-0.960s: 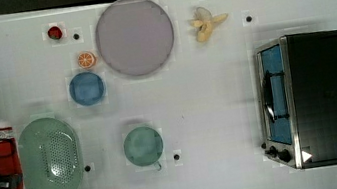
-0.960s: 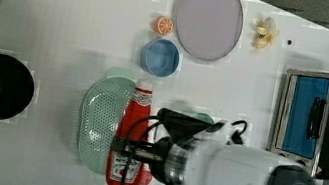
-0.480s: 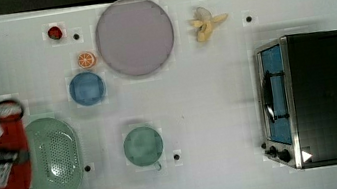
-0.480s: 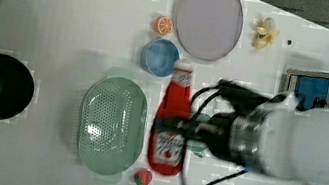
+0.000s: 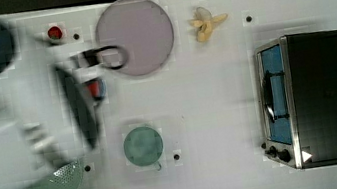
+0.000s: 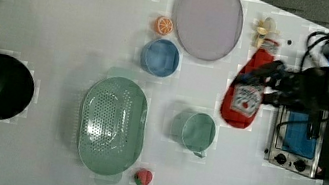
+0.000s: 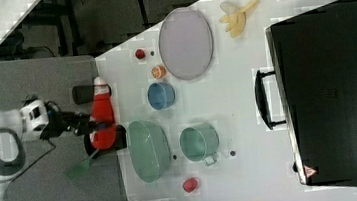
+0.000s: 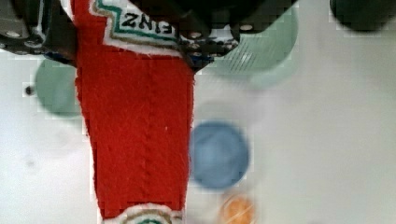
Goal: Pick ketchup from strainer and place it on the table
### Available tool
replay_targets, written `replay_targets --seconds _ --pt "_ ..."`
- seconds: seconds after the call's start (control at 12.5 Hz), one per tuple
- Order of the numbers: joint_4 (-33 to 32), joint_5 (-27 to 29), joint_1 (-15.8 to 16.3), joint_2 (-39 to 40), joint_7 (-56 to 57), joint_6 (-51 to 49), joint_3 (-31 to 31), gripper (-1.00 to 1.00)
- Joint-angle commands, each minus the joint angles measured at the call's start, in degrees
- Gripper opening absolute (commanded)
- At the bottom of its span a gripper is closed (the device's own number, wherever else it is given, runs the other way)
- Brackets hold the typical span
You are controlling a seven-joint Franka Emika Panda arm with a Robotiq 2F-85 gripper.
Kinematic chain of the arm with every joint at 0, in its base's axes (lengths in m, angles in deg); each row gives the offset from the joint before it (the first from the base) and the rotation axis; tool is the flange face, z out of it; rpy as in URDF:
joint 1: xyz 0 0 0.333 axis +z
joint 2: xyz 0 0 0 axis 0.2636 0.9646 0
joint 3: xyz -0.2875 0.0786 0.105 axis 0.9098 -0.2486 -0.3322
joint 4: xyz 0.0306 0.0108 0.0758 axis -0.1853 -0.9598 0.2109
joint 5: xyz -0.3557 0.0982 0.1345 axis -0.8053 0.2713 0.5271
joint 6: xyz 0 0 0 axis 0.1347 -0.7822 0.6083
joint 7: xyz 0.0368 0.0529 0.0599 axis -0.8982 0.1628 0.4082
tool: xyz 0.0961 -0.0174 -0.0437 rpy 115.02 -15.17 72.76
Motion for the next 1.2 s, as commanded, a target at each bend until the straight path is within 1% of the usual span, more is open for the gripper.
replay_targets --seconds 0.08,0.4,0.56,0.88,1.2 --pt "-0.6 -0.26 -2.97 -2.79 4.73 -0.71 4.31 0.21" --pt "-4.86 -0.25 -4.86 -2.77 14.26 0.16 11.12 0.21" --pt "-8.15 -0.25 -5.35 -2.76 15.82 2.41 14.08 0.21" --pt "-18.04 -0.26 -5.54 -2.46 16.9 14.57 17.96 0.21" --pt "-26.91 -0.3 -5.39 0.67 16.9 27.75 18.1 0.21"
